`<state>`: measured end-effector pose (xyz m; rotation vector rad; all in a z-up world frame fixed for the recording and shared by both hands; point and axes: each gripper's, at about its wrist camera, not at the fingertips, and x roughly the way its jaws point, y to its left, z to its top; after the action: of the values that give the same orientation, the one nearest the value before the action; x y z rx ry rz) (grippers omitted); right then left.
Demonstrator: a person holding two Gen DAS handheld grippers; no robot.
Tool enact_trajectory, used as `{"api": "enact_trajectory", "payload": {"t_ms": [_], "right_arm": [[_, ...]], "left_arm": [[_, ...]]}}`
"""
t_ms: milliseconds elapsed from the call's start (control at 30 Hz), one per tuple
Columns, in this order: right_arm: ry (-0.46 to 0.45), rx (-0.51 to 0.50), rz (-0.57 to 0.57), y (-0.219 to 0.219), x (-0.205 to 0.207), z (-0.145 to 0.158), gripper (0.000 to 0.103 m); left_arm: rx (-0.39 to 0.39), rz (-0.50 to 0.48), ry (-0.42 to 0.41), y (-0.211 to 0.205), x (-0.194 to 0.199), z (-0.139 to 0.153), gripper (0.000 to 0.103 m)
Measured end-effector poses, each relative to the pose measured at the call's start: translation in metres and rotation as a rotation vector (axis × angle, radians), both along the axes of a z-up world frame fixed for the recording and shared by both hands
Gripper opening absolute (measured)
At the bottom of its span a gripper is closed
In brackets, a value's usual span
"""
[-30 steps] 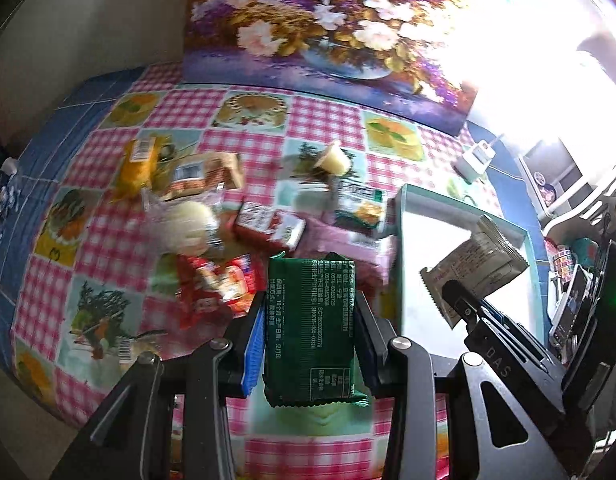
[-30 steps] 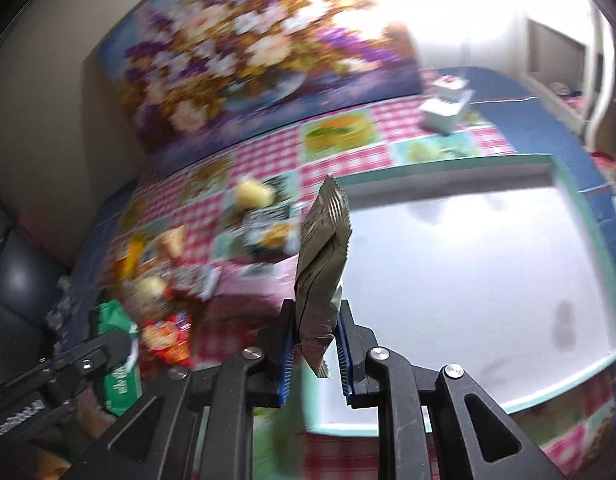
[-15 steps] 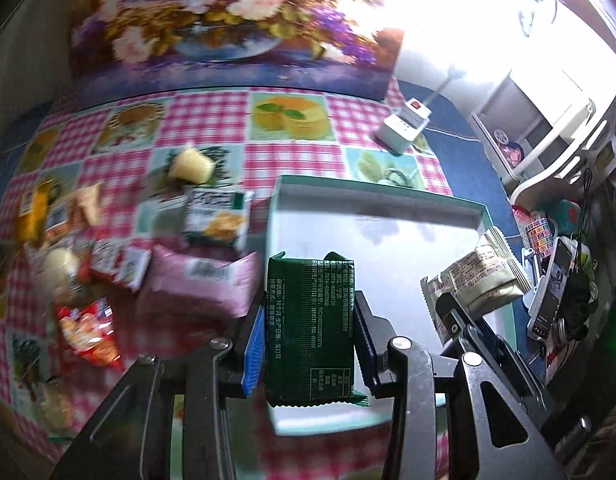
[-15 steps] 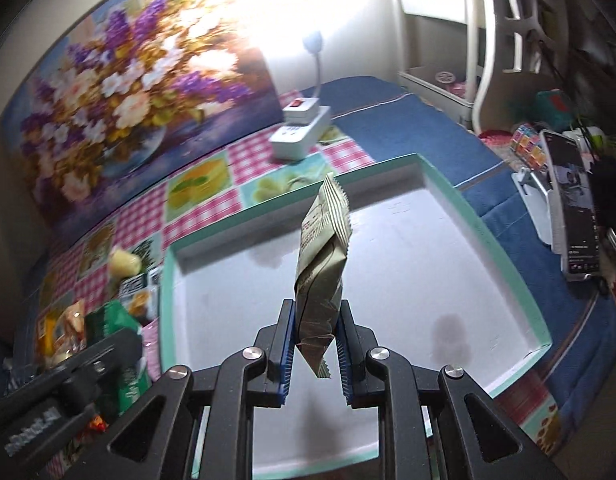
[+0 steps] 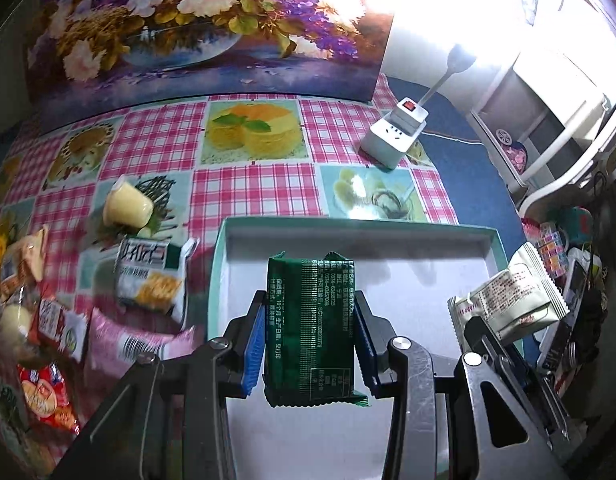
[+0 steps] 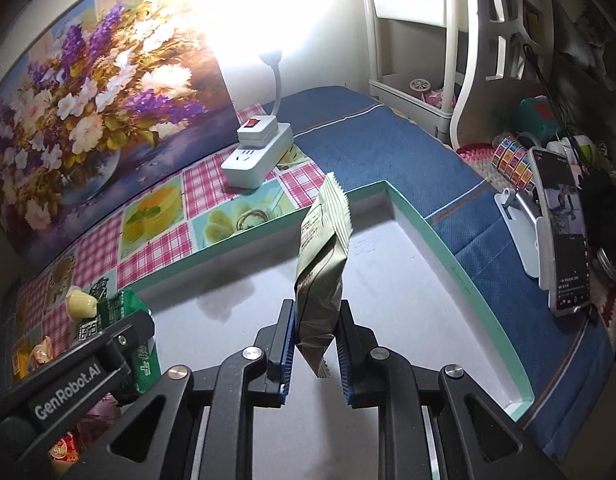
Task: Organize snacks
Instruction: 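Release the green pack into the tray with the left tool while the right tool drops the cream bag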
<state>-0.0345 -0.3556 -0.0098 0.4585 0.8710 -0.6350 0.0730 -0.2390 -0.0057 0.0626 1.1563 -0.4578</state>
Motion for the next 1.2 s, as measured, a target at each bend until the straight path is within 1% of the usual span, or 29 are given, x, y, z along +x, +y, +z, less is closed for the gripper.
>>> {"api": "enact_trajectory", "payload": {"t_ms": [200,367,533,600,700,733,767,800,833,867,1000,1033,1067,1100,1133,1200], "right_arm": [[0.01,-0.011,0.005,-0.005,0.009,-0.005,0.021],[0.015,-0.014,0.013,-0.008,0.014,-0.006,0.021],[0.022,-0.001,0.023,-0.007,0.014,-0.01,0.021],[0.024,0.009,0.026,-0.007,0.014,-0.011,0.023],[0.029,0.007,0.031,-0.006,0.014,-0.012,0.024],[0.031,0.004,0.032,-0.006,0.014,-0.012,0.024],[0.036,0.001,0.033,-0.005,0.014,-0.011,0.024],[0.037,0.001,0.036,-0.005,0.014,-0.011,0.026],[0.039,0.004,0.038,-0.005,0.014,-0.012,0.026],[0.04,0.007,0.042,-0.004,0.013,-0.012,0.026],[0.044,0.008,0.055,-0.003,0.012,-0.012,0.027],[0.044,0.006,0.059,-0.002,0.012,-0.012,0.035],[0.043,0.006,0.067,0.0,0.012,-0.011,0.042],[0.04,0.007,0.073,0.001,0.013,-0.011,0.061],[0.035,0.007,0.08,0.002,0.012,-0.011,0.071],[0.036,0.003,0.091,0.005,0.013,-0.01,0.071]], "left_arm": [[0.007,0.005,0.011,-0.007,0.012,-0.009,0.041],[0.017,-0.002,-0.003,-0.009,0.013,-0.009,0.041],[0.037,0.002,0.009,-0.008,0.011,-0.01,0.041],[0.058,0.015,0.022,-0.005,0.011,-0.011,0.041],[0.065,0.038,0.045,0.002,0.011,-0.013,0.042],[0.073,0.049,0.053,0.005,0.011,-0.013,0.042],[0.08,0.06,0.058,0.007,0.011,-0.014,0.046],[0.085,0.07,0.062,0.009,0.011,-0.014,0.053],[0.088,0.079,0.067,0.012,0.011,-0.014,0.056],[0.089,0.092,0.072,0.015,0.012,-0.014,0.057],[0.092,0.127,0.078,0.026,0.011,-0.012,0.057],[0.093,0.135,0.076,0.029,0.011,-0.011,0.058],[0.095,0.145,0.07,0.032,0.01,-0.009,0.064],[0.097,0.152,0.065,0.034,0.01,-0.008,0.078],[0.1,0.159,0.058,0.037,0.01,-0.007,0.083],[0.104,0.175,0.036,0.043,0.008,-0.003,0.085]]}}
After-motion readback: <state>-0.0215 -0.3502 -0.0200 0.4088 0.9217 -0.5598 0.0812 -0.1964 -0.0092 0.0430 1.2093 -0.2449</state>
